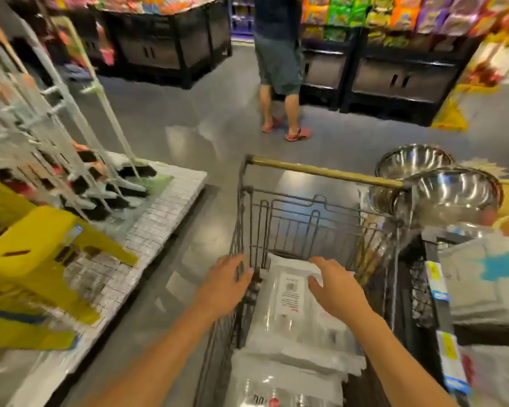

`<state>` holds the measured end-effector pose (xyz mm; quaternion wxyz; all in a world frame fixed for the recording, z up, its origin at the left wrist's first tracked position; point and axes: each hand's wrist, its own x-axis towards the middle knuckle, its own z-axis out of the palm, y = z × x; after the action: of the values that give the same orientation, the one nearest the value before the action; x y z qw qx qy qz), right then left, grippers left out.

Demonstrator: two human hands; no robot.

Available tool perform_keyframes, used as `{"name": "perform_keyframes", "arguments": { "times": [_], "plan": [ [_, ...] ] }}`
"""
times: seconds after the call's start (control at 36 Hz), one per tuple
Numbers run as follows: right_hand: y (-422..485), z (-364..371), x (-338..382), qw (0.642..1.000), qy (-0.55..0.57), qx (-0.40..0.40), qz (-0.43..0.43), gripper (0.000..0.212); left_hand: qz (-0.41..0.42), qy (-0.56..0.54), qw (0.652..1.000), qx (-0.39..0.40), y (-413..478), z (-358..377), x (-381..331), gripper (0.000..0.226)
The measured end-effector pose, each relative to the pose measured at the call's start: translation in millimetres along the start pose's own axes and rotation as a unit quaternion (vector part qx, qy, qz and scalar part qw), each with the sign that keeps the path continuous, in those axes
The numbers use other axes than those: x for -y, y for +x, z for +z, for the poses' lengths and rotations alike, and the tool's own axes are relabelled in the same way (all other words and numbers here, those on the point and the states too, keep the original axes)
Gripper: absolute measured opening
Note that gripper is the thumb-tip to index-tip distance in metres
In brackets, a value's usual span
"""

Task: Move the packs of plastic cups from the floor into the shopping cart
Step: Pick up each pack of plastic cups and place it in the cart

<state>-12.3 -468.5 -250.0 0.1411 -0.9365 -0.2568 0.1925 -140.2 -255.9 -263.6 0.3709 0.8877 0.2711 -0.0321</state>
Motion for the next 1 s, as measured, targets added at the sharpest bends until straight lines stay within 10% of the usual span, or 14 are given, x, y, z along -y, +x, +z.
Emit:
{"name": "perform_keyframes", "arguments": {
  "times": [0.47,1.0],
  "plan": [
    [-234.7,64.3,384.8,0.939,-0.030,0.049,-0.340,0.043,-0.154,-0.011,0.955,-0.252,-408.5,-230.9,204.9,0.046],
    [-508.6,254.2,712.8,0.655,-0.120,0.225,-0.711,0.043,-0.465,-0.032,0.742,-0.482,-790.2,-272.2,358.9,0.051]
  ]
}}
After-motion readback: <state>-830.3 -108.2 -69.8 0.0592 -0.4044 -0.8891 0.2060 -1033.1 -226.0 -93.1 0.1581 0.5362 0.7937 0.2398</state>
